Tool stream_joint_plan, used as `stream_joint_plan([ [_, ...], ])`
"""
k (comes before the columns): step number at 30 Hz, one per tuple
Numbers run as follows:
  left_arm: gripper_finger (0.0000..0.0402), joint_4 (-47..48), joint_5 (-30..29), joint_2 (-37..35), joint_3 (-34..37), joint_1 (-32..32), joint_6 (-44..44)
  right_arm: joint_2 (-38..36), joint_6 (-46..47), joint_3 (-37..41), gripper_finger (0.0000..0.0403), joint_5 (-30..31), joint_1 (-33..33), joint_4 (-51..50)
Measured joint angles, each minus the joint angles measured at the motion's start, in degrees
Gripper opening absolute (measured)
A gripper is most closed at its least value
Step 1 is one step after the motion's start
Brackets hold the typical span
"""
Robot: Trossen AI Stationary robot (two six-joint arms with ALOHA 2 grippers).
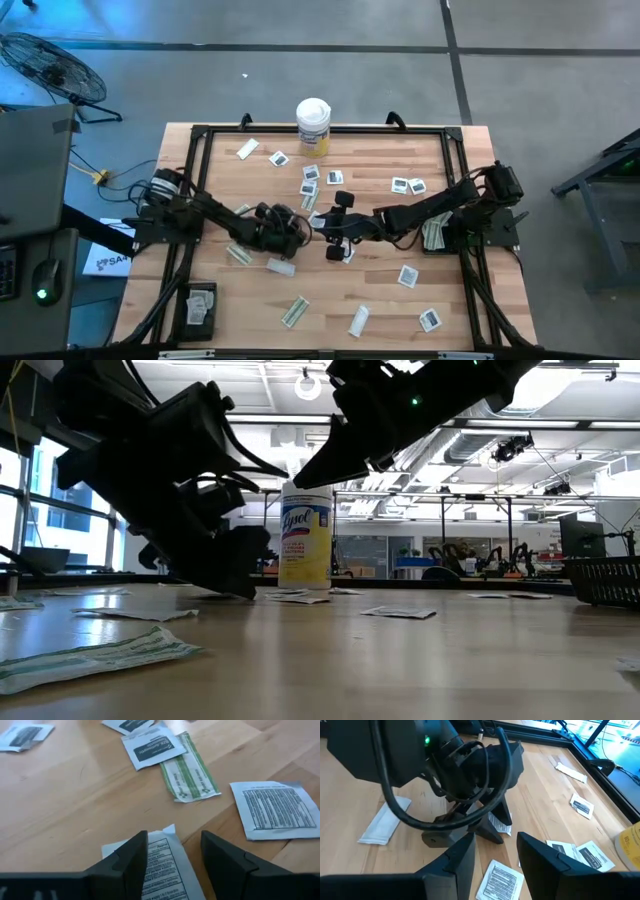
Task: Pick & Place First Aid Supplies
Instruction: Put the white towelette sachet into the left black bin
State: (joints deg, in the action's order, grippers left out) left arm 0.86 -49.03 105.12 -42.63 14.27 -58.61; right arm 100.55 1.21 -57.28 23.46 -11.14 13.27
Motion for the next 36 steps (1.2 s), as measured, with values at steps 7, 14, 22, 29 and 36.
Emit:
stream_joint_plan([
  [7,0.0149,-0.31,1.44,-0.02,0.0,-0.67,0.27,0.0,-0.02,0.0,0.014,-0.02,0.0,0.23],
  [14,0.0059,-0.24,1.74,0.07,0.05,-0.73,1.68,0.0,0.0,0.0,0.014,-0.02,0.0,0.25],
  [22,0.0005,2.76,0.86,-3.01,0.5,0.58,6.12,0.0,-0.01,0.0,0.014,-0.02,0.0,0.25],
  [29,0.0002,10.24,1.02,-13.89,0.33,6.89,9.35,0.0,0.0,0.0,0.014,-0.07,0.0,-0.19],
  [36,0.0001,27.35,13.88,-28.13,0.27,13.67,4.11,0.0,0.0,0.0,0.014,-0.36,0.0,-0.19],
])
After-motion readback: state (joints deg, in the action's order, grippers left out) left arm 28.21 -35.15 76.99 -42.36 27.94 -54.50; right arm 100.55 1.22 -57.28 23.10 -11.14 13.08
